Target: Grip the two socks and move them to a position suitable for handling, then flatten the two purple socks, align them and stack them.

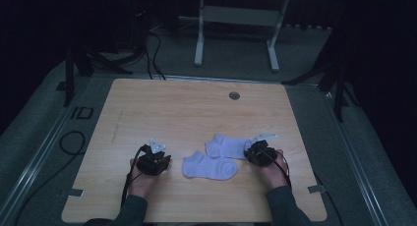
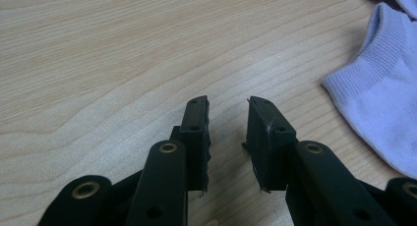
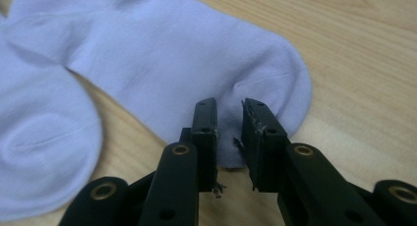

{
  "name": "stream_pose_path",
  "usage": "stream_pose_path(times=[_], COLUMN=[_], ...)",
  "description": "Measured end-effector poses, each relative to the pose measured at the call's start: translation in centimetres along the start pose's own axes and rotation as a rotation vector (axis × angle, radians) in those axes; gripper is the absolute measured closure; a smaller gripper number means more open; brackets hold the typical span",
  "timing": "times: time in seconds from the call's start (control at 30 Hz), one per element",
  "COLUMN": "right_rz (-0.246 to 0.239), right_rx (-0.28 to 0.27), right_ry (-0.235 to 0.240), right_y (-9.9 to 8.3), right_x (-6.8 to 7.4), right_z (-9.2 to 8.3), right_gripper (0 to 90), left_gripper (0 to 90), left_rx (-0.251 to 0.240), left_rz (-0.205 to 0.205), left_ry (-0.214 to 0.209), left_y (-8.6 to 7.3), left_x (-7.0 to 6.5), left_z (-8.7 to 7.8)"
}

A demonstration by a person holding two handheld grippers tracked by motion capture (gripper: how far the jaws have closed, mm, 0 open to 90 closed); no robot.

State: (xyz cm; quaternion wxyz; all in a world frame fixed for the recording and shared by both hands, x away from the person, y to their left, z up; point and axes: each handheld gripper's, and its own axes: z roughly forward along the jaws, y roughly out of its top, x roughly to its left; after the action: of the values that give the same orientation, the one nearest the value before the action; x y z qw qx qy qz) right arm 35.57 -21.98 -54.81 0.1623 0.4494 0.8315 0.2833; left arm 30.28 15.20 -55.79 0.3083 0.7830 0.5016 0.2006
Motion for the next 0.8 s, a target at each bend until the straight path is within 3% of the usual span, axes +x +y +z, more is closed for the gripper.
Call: stream_pose_path(times=[0.13,0.33,0.47,0.6,0.67,0.8], right_rz=[0.009,-0.030,-0.092,-0.150,-0.197,-0.271], right_rx=[0.004,0.018,0.001,-0.022,-0.011,0.029], right_ry=[0.023,0.059,0.071,0.112,0.139,0.142], right_y=[-0.4,-0.2,1.0,2.8,3.7,5.3], right_x=[0.3,0.4,0.7,1.3,1.8,3.0], right_z=[-0.3,-0.5,-1.1,-1.4,-1.1,0.1], right_gripper=[72.7,68.6,65.8,64.2,62.6,59.7], left_gripper=[70.1,69.9,69.9,69.7,69.6,69.4], left_rx=[0.000,-0.002,-0.002,-0.001,-0.004,-0.006], left_rz=[-0.001,-0.005,-0.004,-0.002,-0.002,-0.005], left_ry=[-0.001,-0.004,-0.003,-0.003,-0.005,-0.007], left_y=[0.0,0.0,0.0,0.0,0.0,0.0], left_x=[0.0,0.0,0.0,0.0,-0.1,-0.1], left_z=[0.0,0.0,0.0,0.0,0.0,0.1])
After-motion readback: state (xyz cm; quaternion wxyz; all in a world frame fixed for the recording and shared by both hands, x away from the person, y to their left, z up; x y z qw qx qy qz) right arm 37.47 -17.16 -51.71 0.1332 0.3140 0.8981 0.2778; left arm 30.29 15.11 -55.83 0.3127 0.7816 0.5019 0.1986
